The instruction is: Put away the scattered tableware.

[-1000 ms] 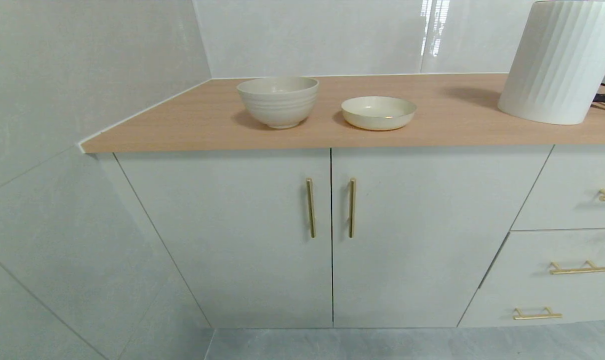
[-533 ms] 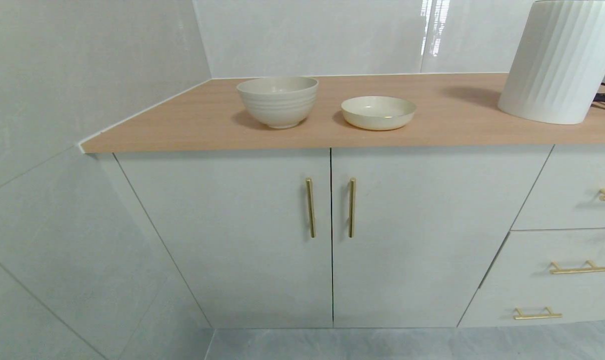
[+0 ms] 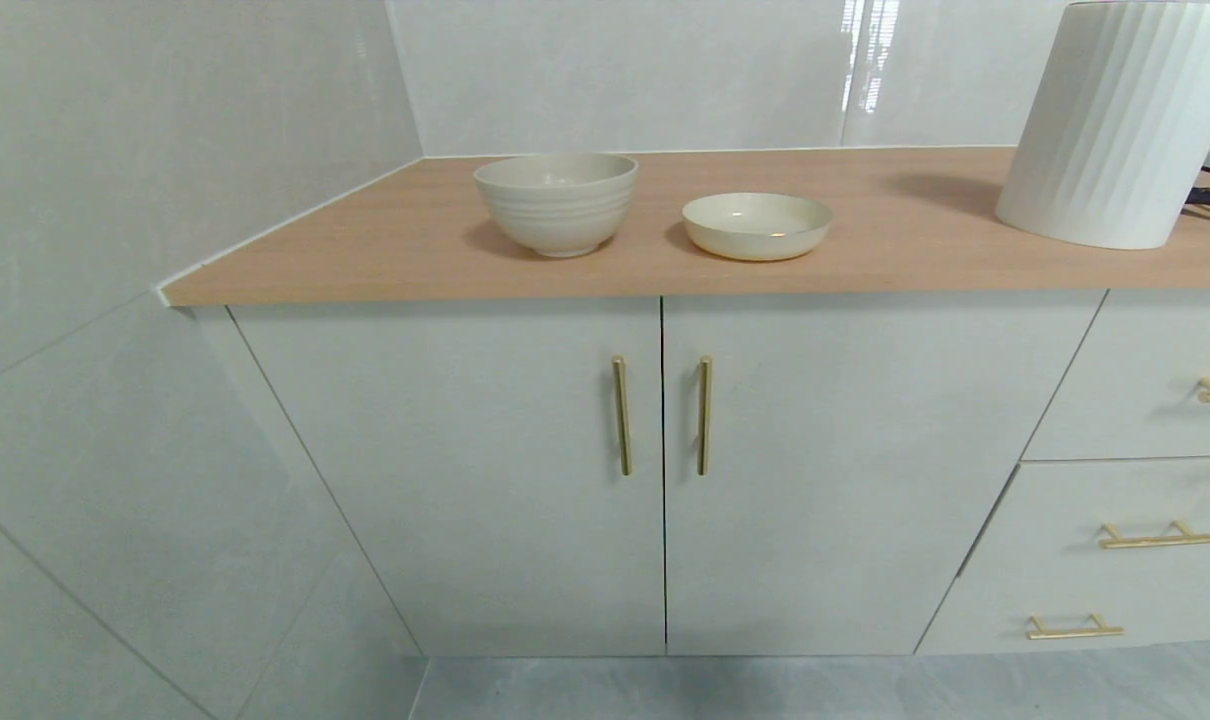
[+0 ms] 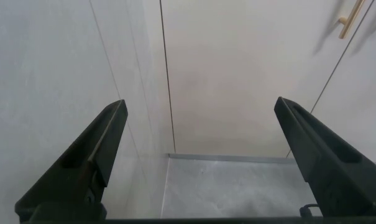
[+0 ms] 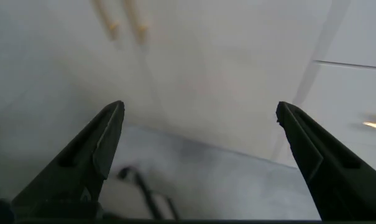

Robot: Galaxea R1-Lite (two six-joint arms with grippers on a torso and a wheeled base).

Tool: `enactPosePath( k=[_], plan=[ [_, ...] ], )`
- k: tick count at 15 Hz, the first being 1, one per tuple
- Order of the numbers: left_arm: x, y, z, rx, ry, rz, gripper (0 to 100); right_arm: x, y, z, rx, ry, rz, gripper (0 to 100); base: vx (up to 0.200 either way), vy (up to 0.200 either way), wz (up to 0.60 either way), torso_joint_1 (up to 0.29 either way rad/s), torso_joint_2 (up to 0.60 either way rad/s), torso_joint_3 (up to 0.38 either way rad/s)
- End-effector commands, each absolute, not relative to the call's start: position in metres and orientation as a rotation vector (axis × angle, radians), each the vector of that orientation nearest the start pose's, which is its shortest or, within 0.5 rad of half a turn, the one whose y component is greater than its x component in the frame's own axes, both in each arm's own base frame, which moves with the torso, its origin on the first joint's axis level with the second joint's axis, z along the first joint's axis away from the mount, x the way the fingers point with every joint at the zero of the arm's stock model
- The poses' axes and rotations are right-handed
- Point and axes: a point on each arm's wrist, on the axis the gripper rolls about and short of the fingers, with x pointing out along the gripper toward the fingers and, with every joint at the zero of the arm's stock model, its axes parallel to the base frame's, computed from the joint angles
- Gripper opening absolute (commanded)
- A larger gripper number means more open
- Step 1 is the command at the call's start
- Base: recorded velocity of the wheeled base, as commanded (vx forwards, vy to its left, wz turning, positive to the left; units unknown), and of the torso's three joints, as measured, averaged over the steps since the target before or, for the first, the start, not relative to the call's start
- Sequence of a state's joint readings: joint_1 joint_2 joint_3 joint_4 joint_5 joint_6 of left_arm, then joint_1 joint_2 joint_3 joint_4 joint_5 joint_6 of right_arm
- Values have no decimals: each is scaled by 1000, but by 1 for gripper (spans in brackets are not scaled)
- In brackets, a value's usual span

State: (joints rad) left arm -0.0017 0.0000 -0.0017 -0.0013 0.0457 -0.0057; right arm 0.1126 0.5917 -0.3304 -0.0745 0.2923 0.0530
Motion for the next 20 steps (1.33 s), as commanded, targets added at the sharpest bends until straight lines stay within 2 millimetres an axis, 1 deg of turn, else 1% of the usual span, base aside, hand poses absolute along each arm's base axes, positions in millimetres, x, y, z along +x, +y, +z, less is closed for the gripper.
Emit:
enactPosePath(
  k=[1, 2, 3, 4, 6, 7, 9, 12, 13, 14, 15, 17, 20],
  plan=[
    [-23, 1, 76, -6, -2, 44, 100, 137, 53, 195, 76, 432, 658, 100, 0, 0, 0, 0, 0, 0],
    [-23, 1, 76, -6, -2, 44, 100, 159, 71, 193, 65, 489, 712, 100, 0, 0, 0, 0, 0, 0],
    [-23, 1, 76, -6, -2, 44, 100, 178, 87, 193, 65, 521, 748, 100, 0, 0, 0, 0, 0, 0],
    [-23, 1, 76, -6, -2, 44, 100, 195, 98, 192, 78, 541, 760, 100, 0, 0, 0, 0, 0, 0],
    [-23, 1, 76, -6, -2, 44, 100, 232, 130, 194, 97, 504, 808, 100, 0, 0, 0, 0, 0, 0],
    [-23, 1, 76, -6, -2, 44, 100, 249, 144, 194, 136, 495, 818, 100, 0, 0, 0, 0, 0, 0],
    [-23, 1, 76, -6, -2, 44, 100, 273, 169, 194, 212, 483, 841, 100, 0, 0, 0, 0, 0, 0],
    [-23, 1, 76, -6, -2, 44, 100, 294, 192, 181, 223, 417, 872, 100, 0, 0, 0, 0, 0, 0],
    [-23, 1, 76, -6, -2, 44, 100, 298, 199, 178, 227, 382, 886, 100, 0, 0, 0, 0, 0, 0],
    [-23, 1, 76, -6, -2, 44, 100, 299, 200, 177, 229, 375, 887, 100, 0, 0, 0, 0, 0, 0],
    [-23, 1, 76, -6, -2, 44, 100, 304, 209, 168, 253, 361, 873, 100, 0, 0, 0, 0, 0, 0],
    [-23, 1, 76, -6, -2, 44, 100, 310, 215, 163, 258, 346, 846, 100, 0, 0, 0, 0, 0, 0],
    [-23, 1, 76, -6, -2, 44, 100, 314, 218, 160, 264, 340, 842, 100, 0, 0, 0, 0, 0, 0]
  ],
)
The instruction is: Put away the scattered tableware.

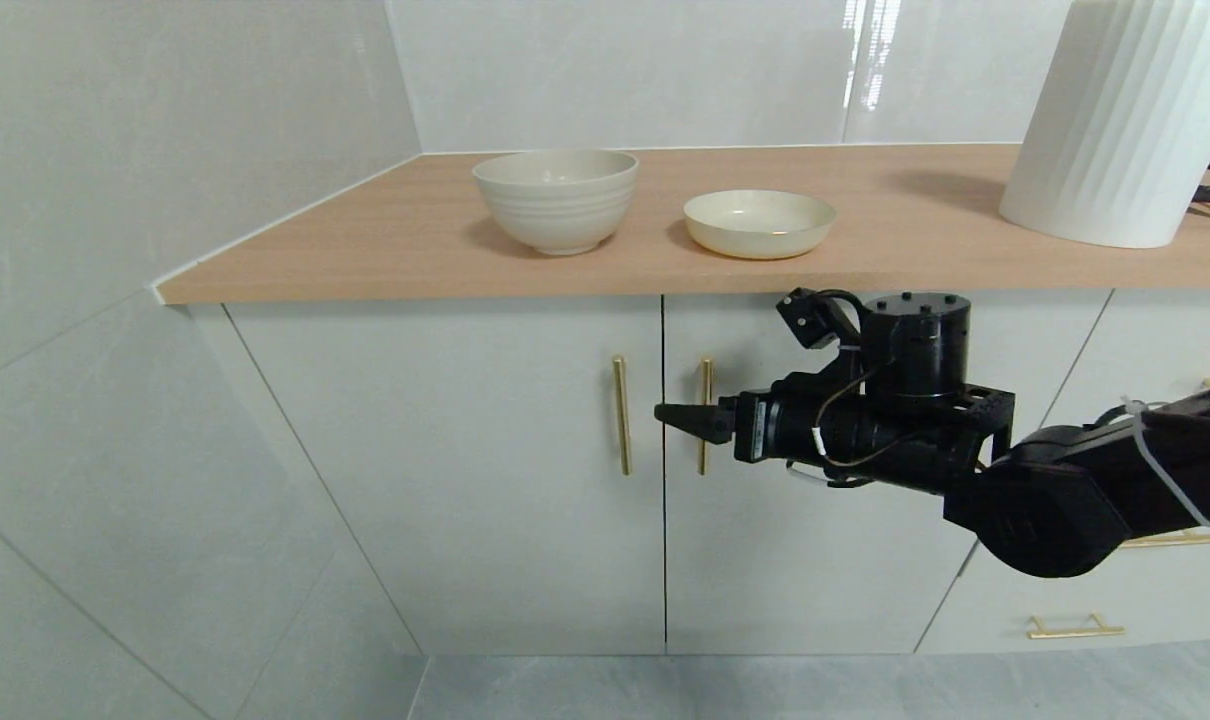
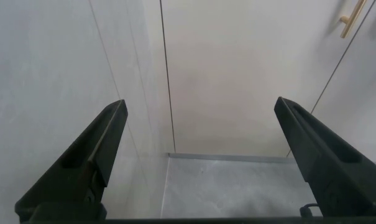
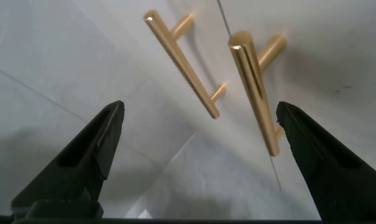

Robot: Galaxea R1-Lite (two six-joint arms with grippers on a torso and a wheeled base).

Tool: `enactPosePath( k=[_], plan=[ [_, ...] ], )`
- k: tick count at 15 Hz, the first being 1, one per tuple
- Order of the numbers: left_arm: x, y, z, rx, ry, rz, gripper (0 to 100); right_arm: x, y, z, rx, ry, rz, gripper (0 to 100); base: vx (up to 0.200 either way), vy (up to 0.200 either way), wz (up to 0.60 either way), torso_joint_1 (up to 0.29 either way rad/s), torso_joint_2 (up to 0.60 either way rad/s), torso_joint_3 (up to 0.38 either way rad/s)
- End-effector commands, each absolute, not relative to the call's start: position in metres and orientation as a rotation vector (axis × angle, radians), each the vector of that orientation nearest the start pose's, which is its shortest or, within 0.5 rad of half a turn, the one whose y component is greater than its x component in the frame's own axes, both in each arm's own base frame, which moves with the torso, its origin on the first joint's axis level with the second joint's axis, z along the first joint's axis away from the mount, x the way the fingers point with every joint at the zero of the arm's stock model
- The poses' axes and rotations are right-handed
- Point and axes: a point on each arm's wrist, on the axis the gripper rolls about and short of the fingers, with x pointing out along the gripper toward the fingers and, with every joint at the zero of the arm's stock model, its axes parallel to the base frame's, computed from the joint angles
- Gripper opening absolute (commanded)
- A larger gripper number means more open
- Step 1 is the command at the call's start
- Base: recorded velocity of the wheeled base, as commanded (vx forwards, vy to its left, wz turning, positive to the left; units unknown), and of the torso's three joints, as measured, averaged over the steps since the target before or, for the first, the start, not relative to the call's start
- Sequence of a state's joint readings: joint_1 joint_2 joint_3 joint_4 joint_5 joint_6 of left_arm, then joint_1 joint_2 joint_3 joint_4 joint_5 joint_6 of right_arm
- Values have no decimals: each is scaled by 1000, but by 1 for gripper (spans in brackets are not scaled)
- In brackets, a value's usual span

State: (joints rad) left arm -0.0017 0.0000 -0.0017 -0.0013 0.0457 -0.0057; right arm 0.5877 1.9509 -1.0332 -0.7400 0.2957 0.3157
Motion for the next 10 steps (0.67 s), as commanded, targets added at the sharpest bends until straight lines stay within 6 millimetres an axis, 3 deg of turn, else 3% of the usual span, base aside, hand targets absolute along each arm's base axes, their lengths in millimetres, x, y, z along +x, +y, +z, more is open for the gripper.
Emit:
enactPosePath(
  k=[1, 4, 10],
  plan=[
    [-23, 1, 76, -6, -2, 44, 100, 317, 219, 157, 267, 327, 832, 100, 0, 0, 0, 0, 0, 0],
    [-23, 1, 76, -6, -2, 44, 100, 322, 223, 153, 296, 296, 811, 100, 0, 0, 0, 0, 0, 0],
    [-23, 1, 76, -6, -2, 44, 100, 309, 243, 152, 329, 300, 870, 100, 0, 0, 0, 0, 0, 0]
  ],
)
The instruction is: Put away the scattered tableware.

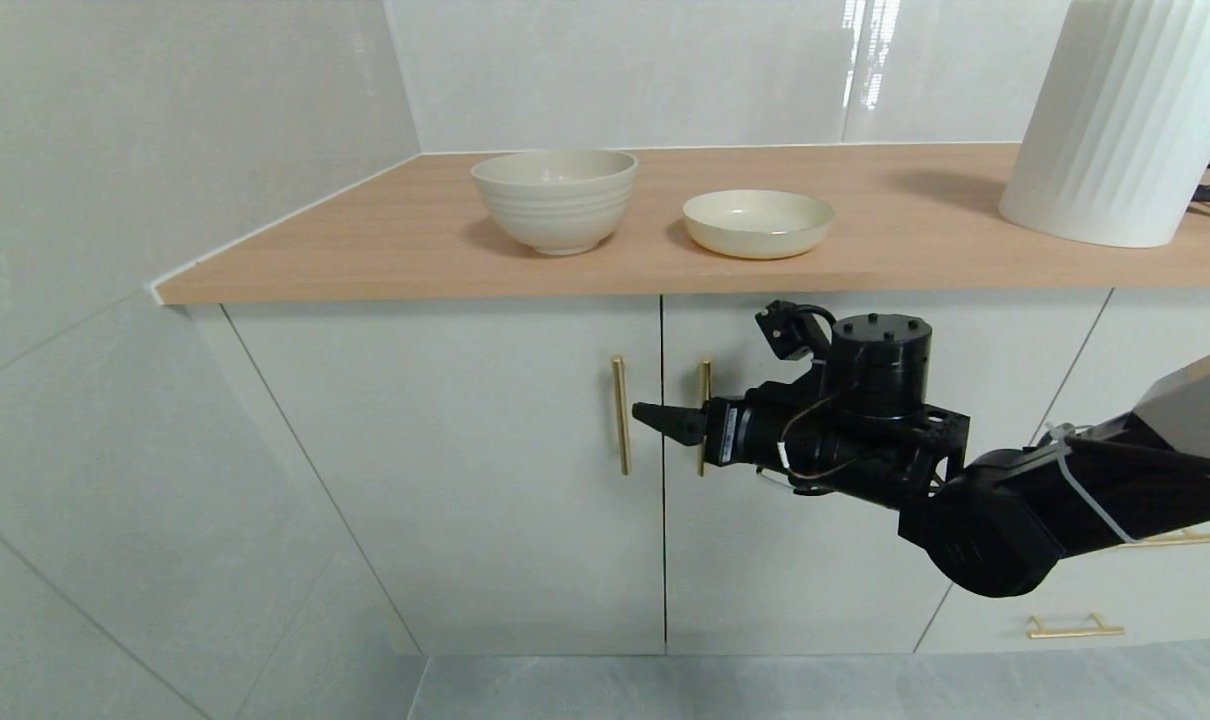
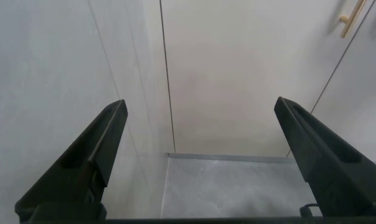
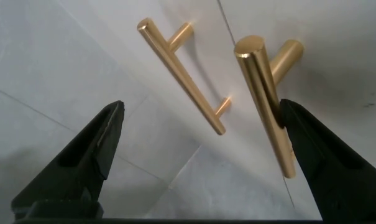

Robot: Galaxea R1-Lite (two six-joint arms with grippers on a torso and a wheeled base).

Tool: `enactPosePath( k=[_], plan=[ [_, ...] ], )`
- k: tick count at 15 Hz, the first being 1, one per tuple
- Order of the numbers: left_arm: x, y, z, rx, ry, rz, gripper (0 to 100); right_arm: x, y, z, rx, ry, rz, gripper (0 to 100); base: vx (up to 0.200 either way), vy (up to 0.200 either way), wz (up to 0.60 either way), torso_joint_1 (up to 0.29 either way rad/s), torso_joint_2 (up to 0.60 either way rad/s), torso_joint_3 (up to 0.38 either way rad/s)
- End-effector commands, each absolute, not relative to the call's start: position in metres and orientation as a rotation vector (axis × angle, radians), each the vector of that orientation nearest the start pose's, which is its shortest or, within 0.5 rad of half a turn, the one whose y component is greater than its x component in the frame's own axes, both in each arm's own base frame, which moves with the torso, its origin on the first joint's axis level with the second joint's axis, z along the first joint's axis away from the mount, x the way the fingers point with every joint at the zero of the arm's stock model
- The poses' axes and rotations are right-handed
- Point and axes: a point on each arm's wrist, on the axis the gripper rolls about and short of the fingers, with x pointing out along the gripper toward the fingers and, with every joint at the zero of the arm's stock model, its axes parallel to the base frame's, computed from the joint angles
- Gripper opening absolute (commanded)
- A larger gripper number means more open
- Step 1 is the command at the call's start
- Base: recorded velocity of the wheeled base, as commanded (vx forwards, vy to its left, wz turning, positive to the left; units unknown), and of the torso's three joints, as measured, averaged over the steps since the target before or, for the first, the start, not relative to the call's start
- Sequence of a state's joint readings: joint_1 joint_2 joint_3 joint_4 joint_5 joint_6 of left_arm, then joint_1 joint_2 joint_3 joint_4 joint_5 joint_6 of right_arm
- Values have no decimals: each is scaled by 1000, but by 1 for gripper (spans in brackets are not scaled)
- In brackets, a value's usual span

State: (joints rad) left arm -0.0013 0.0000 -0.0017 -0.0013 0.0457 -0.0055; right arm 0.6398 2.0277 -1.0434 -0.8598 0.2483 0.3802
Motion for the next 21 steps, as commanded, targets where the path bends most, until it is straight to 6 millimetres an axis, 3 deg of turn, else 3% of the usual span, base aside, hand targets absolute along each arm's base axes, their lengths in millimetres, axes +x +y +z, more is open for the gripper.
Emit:
enactPosePath(
  k=[1, 6, 11, 17, 21],
  plan=[
    [-23, 1, 76, -6, -2, 44, 100, 307, 243, 153, 329, 299, 872, 100, 0, 0, 0, 0, 0, 0],
    [-23, 1, 76, -6, -2, 44, 100, 283, 237, 159, 358, 339, 906, 100, 0, 0, 0, 0, 0, 0],
    [-23, 1, 76, -6, -2, 44, 100, 244, 210, 162, 351, 422, 1070, 100, 0, 0, 0, 0, 0, 0],
    [-23, 1, 76, -3, -2, 44, 100, 222, 194, 151, 340, 480, 1108, 100, 0, 0, 0, 0, 0, 0],
    [-24, 1, 80, 67, -25, 38, 100, 208, 184, 144, 349, 393, 1182, 100, 0, 0, 0, 0, 0, 0]
  ],
)
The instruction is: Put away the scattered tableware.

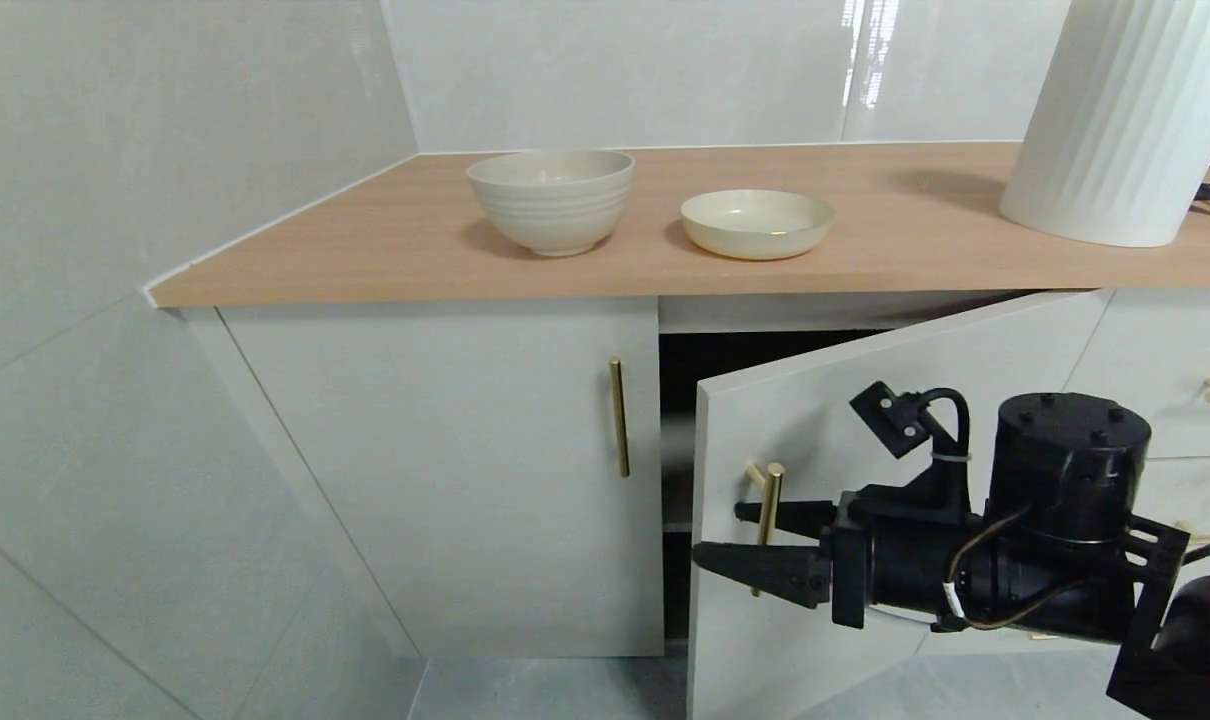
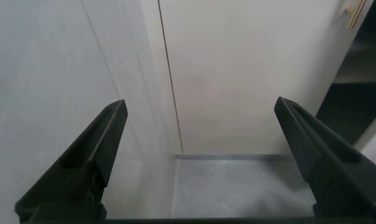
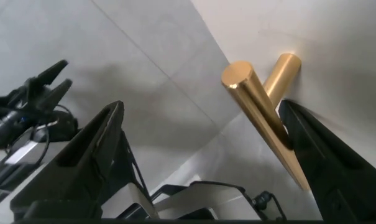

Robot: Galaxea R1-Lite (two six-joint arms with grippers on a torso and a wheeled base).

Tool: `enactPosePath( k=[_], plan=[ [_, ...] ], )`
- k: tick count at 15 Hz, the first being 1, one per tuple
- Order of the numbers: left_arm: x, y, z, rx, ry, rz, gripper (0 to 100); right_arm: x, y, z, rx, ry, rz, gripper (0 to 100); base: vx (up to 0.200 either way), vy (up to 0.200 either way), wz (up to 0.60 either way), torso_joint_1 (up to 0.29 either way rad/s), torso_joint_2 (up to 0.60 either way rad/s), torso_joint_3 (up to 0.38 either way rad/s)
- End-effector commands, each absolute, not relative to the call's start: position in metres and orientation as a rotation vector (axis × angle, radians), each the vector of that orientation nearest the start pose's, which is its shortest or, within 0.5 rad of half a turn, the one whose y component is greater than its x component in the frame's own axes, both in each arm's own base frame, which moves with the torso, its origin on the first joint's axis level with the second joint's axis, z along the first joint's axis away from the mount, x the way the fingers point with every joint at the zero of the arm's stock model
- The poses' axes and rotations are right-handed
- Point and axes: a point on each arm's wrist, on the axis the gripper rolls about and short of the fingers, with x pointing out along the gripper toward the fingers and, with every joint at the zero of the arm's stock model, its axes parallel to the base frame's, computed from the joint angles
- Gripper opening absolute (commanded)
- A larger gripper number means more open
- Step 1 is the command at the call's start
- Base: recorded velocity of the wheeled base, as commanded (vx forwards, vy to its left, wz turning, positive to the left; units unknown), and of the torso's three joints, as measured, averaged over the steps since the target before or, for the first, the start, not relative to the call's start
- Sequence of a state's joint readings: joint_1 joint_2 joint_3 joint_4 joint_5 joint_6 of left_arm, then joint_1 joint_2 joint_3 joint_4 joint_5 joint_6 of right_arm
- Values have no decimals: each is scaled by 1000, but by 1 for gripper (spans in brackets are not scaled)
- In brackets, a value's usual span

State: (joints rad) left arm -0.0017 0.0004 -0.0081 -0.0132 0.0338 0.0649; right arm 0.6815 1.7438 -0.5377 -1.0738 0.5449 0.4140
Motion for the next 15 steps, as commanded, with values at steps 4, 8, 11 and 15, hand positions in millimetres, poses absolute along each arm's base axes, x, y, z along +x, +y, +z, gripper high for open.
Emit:
enactPosePath(
  k=[4, 8, 11, 15],
  plan=[
    [-12, -5, 175, 67, 19, -246, 100, 199, 183, 138, 347, 407, 1196, 100, 0, 0, 0, 0, 0, 0],
    [98, -18, 219, 30, 323, -532, 100, 194, 182, 132, 342, 431, 1199, 100, 0, 0, 0, 0, 0, 0],
    [171, -58, 205, 49, 413, -708, 100, 188, 185, 134, 336, 427, 1224, 100, 0, 0, 0, 0, 0, 0],
    [219, -119, 175, 2, 406, -769, 100, 184, 182, 139, 341, 403, 1228, 100, 0, 0, 0, 0, 0, 0]
  ],
)
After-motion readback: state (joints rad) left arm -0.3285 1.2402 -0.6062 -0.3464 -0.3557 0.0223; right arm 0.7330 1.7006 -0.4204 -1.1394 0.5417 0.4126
